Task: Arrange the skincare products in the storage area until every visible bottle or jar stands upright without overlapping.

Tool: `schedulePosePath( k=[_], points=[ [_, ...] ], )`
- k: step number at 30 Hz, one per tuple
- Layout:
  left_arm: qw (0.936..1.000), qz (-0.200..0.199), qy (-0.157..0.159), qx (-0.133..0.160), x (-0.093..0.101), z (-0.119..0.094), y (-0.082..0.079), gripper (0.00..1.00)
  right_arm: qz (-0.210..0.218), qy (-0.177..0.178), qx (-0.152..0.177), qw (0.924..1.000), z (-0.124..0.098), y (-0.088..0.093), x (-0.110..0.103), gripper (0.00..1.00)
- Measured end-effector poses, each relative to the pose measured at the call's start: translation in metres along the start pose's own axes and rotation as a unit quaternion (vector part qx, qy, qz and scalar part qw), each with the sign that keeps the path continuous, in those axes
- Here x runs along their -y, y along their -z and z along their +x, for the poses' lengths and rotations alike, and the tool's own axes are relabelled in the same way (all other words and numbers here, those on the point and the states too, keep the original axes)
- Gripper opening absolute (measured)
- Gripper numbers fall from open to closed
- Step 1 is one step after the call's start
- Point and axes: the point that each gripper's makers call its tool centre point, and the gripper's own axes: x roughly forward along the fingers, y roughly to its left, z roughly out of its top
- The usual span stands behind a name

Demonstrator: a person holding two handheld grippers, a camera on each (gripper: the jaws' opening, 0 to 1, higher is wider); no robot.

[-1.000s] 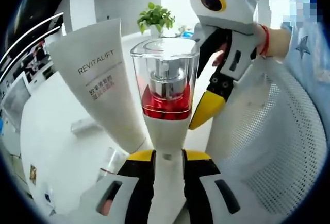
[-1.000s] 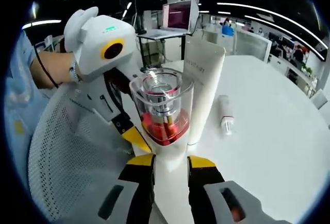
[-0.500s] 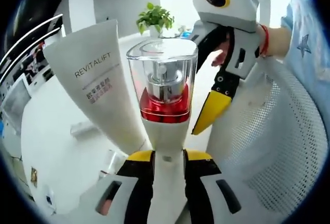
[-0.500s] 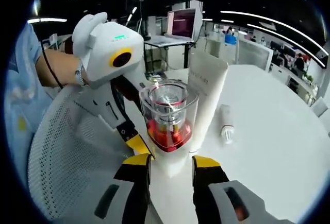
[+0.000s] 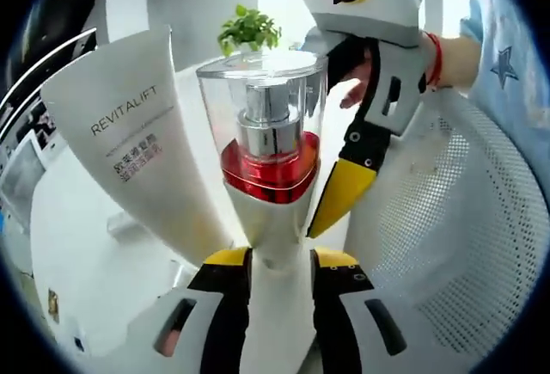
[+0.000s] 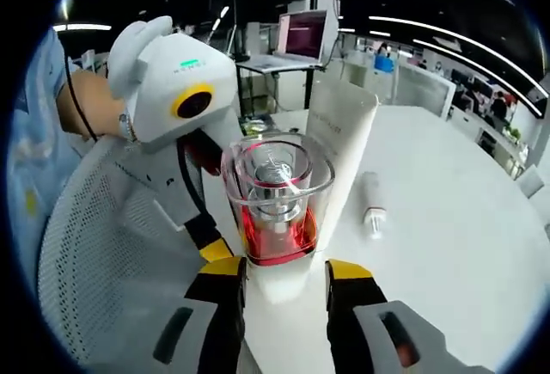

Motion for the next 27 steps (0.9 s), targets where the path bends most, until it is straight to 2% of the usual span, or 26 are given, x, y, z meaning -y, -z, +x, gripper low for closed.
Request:
schedulePosePath(
  k=[4, 7, 12, 16, 20, 22, 27],
  points=[
    [0.9999, 0.011, 0.001, 0.0, 0.002, 0.001, -0.001, 0.29, -0.012, -0.006, -0.001, 0.9999, 0.003, 0.0, -0.003, 0.31],
    [0.9999, 0.011, 0.008, 0.0, 0.004, 0.003, -0.001, 0.3, -0.018, -0.004, -0.002, 0.9998, 0.003, -0.001, -0.005, 0.25],
    [0.9995, 0.027, 0.016, -0.007, 0.009, 0.004, 0.0, 0.33, 0.001, -0.006, -0.001, 1.0, 0.003, 0.001, -0.006, 0.25],
    [0.999, 0.04, 0.012, -0.015, 0.009, 0.003, 0.003, 0.3, -0.004, -0.008, 0.001, 1.0, 0.003, 0.001, -0.007, 0.25],
    [0.9991, 0.043, 0.003, -0.002, 0.005, -0.003, -0.004, 0.27, -0.019, -0.016, -0.014, 0.9996, 0.009, 0.005, -0.01, 0.31],
    [0.9993, 0.036, 0.006, 0.004, 0.005, -0.003, -0.007, 0.28, -0.029, -0.019, -0.001, 0.9994, 0.009, 0.0, -0.01, 0.3],
    [0.9991, 0.04, 0.009, 0.013, 0.006, -0.003, -0.01, 0.31, -0.021, -0.02, 0.007, 0.9996, 0.01, -0.004, -0.011, 0.26]
  ],
)
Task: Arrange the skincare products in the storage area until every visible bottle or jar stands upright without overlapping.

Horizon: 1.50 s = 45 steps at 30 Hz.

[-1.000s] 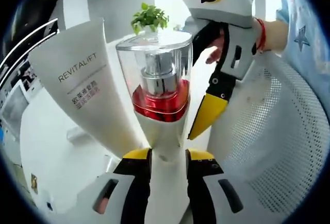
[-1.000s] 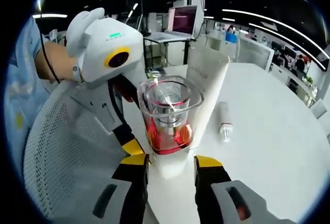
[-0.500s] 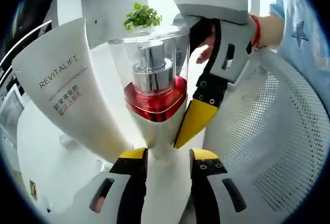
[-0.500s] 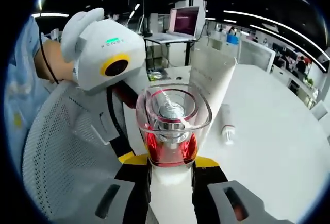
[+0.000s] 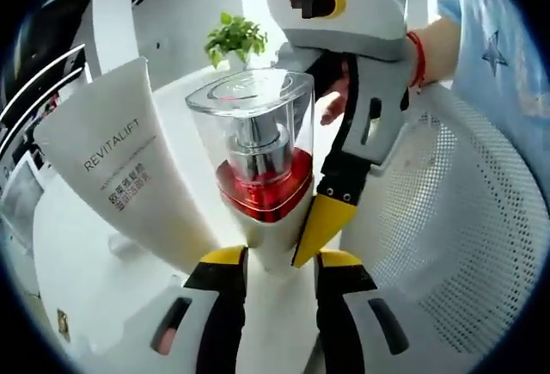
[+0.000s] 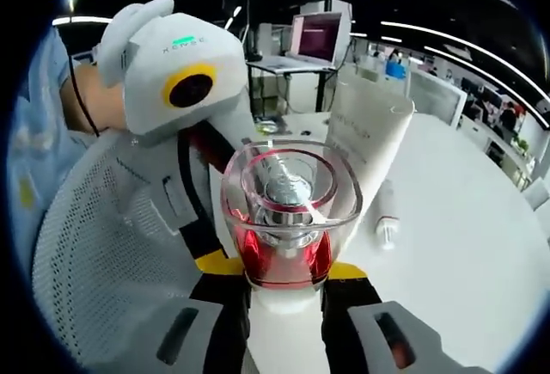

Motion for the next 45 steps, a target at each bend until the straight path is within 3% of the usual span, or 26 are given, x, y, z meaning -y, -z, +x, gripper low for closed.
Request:
schedulePosePath(
  k=[6, 12, 16, 18, 21, 25, 28, 30, 42, 45],
  points=[
    [0.9999, 0.011, 0.009, -0.003, 0.005, 0.002, 0.0, 0.36, 0.008, 0.006, -0.011, 0.9999, 0.0, 0.0, -0.004, 0.26],
    [0.9997, 0.016, 0.011, -0.014, 0.006, 0.0, 0.004, 0.35, 0.006, 0.012, -0.013, 0.9998, -0.001, 0.001, -0.004, 0.26],
    [0.9973, 0.015, 0.037, -0.062, 0.015, -0.009, 0.026, 0.31, 0.006, 0.016, -0.015, 0.9997, -0.001, 0.002, -0.003, 0.26],
    [0.9958, 0.009, 0.029, -0.086, 0.012, -0.016, 0.038, 0.34, 0.003, 0.019, -0.016, 0.9997, -0.002, 0.002, -0.003, 0.26],
    [0.9935, -0.011, -0.011, -0.113, -0.008, -0.032, 0.057, 0.34, 0.002, 0.022, -0.015, 0.9996, -0.001, 0.003, -0.002, 0.26],
    [0.9889, -0.079, -0.069, -0.105, -0.041, -0.048, 0.069, 0.31, 0.003, 0.025, -0.015, 0.9996, -0.001, 0.003, -0.001, 0.26],
    [0.9804, -0.145, -0.116, -0.065, -0.065, -0.056, 0.061, 0.3, 0.004, 0.033, -0.016, 0.9993, -0.003, 0.003, 0.002, 0.26],
    [0.9781, -0.165, -0.12, -0.037, -0.07, -0.058, 0.054, 0.3, 0.008, 0.037, -0.016, 0.9992, -0.003, 0.004, 0.005, 0.26],
    [0.982, -0.135, -0.116, -0.061, -0.065, -0.052, 0.058, 0.27, 0.017, 0.053, -0.004, 0.9984, -0.009, 0.009, 0.029, 0.26],
    [0.9826, -0.132, -0.114, -0.063, -0.064, -0.051, 0.058, 0.26, -0.025, 0.034, -0.014, 0.999, -0.01, 0.011, 0.035, 0.26]
  ],
)
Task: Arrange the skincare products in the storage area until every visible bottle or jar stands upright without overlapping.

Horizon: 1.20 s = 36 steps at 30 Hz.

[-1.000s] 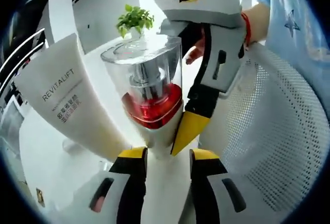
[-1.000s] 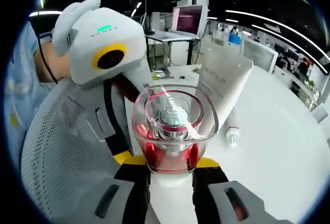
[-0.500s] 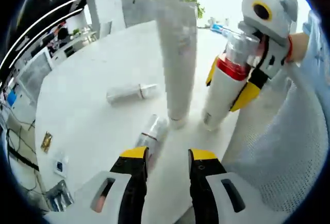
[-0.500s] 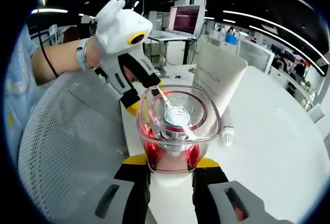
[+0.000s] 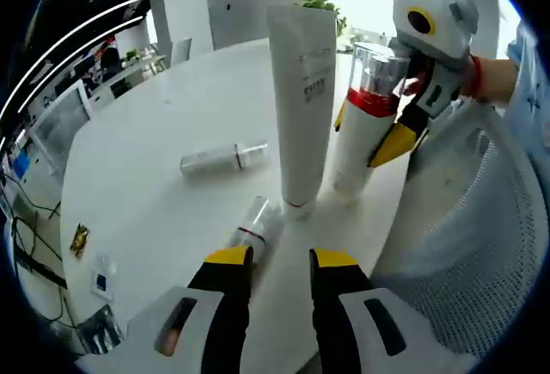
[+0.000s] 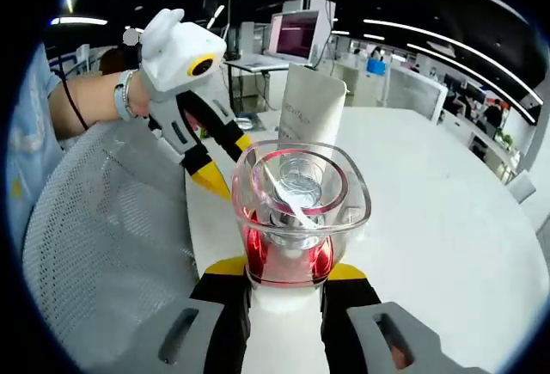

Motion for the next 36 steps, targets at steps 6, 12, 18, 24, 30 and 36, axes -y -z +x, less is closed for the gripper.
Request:
schedulePosePath(
  k=[6, 12, 18, 24, 30, 36],
  points=[
    [0.9998, 0.014, 0.007, -0.009, 0.005, 0.002, 0.002, 0.26, -0.051, -0.066, 0.021, 0.9963, 0.002, -0.002, 0.0, 0.26],
    [0.9994, 0.031, 0.001, -0.015, 0.004, 0.0, 0.004, 0.26, -0.064, -0.039, -0.02, 0.997, 0.007, 0.01, 0.014, 0.4],
    [0.9993, 0.028, -0.018, -0.019, -0.005, -0.002, 0.006, 0.25, -0.001, -0.005, -0.008, 1.0, 0.004, 0.017, 0.014, 0.37],
    [0.9989, -0.005, -0.031, -0.034, -0.016, -0.003, 0.013, 0.24, 0.014, 0.019, -0.014, 0.9996, 0.002, 0.026, 0.014, 0.22],
    [0.9988, -0.03, -0.03, -0.022, -0.017, -0.006, 0.01, 0.23, 0.017, 0.025, -0.031, 0.9991, 0.004, 0.024, 0.015, 0.21],
    [0.9988, -0.03, -0.03, -0.024, -0.017, -0.005, 0.011, 0.22, 0.064, 0.047, -0.101, 0.9917, -0.002, 0.032, 0.017, 0.14]
  ],
)
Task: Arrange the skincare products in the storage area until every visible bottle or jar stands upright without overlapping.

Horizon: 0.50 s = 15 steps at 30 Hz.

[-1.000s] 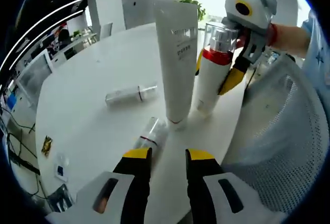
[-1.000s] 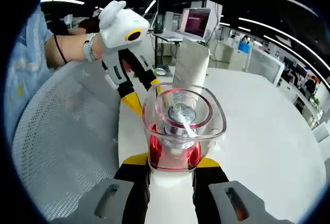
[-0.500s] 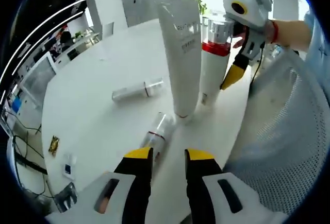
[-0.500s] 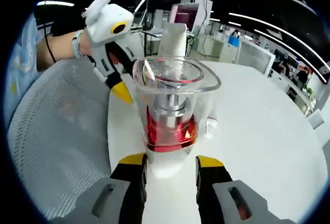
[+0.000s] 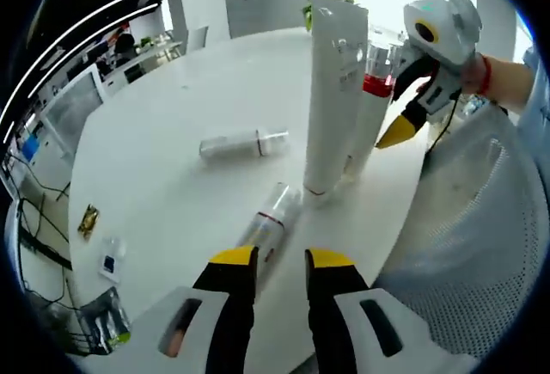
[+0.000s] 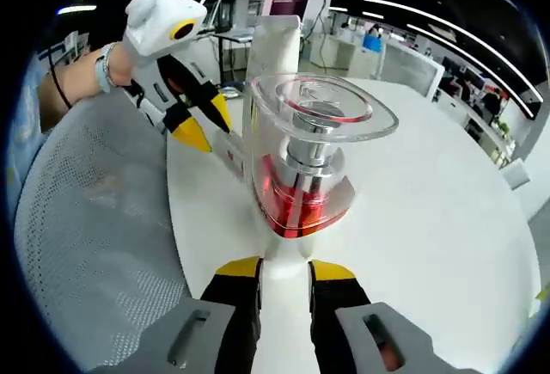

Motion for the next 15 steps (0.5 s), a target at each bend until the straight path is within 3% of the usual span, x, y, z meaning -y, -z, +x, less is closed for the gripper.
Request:
schedulePosePath(
  k=[3, 7, 15],
  points=[
    [1.0, 0.0, 0.002, 0.001, 0.001, 0.0001, -0.0004, 0.22, 0.057, 0.004, 0.02, 0.9982, -0.001, -0.007, -0.0022, 0.15],
    [1.0, 0.001, 0.005, -0.005, 0.0025, 0.0019, 0.0013, 0.22, 0.031, 0.023, 0.046, 0.9982, -0.0001, -0.0095, -0.0001, 0.17],
    [0.9998, 0.007, 0.01, -0.015, 0.0047, 0.0045, 0.005, 0.22, 0.022, 0.023, 0.057, 0.9979, 0.0024, -0.009, -0.0017, 0.18]
  ],
)
